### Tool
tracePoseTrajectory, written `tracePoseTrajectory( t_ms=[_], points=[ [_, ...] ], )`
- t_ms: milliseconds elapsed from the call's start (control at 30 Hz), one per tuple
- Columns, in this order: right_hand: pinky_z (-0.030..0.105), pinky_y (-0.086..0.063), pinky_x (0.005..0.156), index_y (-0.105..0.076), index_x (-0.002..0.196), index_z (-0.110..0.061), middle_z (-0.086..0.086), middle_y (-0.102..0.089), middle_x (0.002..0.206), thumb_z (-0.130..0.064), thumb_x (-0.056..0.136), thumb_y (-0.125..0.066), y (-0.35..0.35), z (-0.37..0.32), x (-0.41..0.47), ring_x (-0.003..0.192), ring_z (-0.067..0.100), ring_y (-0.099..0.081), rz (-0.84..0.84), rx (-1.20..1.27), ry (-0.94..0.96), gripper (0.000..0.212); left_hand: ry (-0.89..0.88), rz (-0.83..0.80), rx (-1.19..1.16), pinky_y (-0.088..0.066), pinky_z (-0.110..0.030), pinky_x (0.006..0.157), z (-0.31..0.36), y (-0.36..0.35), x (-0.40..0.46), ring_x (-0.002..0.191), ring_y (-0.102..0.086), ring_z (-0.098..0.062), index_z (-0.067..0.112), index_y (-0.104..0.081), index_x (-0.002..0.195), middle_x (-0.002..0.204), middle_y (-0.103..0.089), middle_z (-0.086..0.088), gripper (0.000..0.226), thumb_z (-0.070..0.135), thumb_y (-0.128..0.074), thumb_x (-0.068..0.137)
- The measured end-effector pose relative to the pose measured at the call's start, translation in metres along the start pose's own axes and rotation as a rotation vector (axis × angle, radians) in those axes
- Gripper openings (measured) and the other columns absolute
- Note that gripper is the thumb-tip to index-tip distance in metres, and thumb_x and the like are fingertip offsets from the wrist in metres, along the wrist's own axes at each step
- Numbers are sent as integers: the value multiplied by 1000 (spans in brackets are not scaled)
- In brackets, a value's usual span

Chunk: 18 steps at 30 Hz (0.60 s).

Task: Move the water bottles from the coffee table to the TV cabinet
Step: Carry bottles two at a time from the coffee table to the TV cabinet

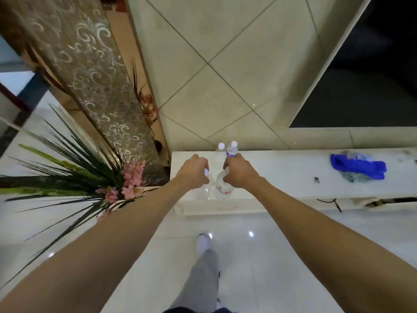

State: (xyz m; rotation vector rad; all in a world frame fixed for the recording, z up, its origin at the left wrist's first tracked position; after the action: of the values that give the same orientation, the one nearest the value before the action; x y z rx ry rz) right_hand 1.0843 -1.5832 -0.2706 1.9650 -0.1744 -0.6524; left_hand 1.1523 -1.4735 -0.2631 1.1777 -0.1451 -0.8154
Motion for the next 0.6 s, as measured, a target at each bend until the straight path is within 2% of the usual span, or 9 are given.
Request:
tracePoseTrajectory(
  t_ms=[133,233,433,533,600],
  points=[
    [38,-52,87,-57,112,-7,13,-50,113,-13,83,-64,-4,36,57,102,32,-58,-29,-10,-28,30,63,-44,-47,-47,-32,76,1,-28,69,99,-59,-29,13,-66,100,109,-56,-10,27,17,-75,74],
    [37,-50,84,-56,111,-6,16,-49,118,-12,85,-63,-10,59,94,97,34,-58,-48,-15,-38,28,90,-65,-86,-47,-34,78,2,-47,109,99,-59,-33,9,-64,101,112,-54,-15,27,16,-73,77],
    [44,-52,83,-52,118,-5,18,-45,117,-11,84,-61,-23,103,159,93,41,-59,-65,-6,-68,35,172,-79,-115,-49,-40,85,4,-85,166,100,-58,-38,4,-59,108,119,-48,-17,28,10,-66,82],
    [45,-54,84,-54,116,-6,17,-46,118,-11,85,-63,-36,123,194,93,38,-60,-79,10,-62,33,238,-71,-113,-53,-40,88,3,-105,197,100,-61,-36,6,-59,109,118,-49,-15,29,12,-69,83],
    [40,-55,87,-54,116,-7,14,-48,116,-16,88,-66,-50,133,219,93,32,-62,-90,22,-38,32,292,-75,-121,-54,-39,89,-2,-124,217,101,-61,-33,8,-59,111,119,-49,-14,31,13,-71,83]
  ],
)
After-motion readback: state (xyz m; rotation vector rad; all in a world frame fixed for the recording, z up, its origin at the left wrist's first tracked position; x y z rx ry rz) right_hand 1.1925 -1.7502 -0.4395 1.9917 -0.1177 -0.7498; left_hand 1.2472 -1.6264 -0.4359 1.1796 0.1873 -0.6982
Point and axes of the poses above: each hand's wrist, its own x-axis towards the middle knuckle, its own y-axis out of the back of the hand, z = x × y, the point moved 9 cm from there along x, towards the middle knuckle
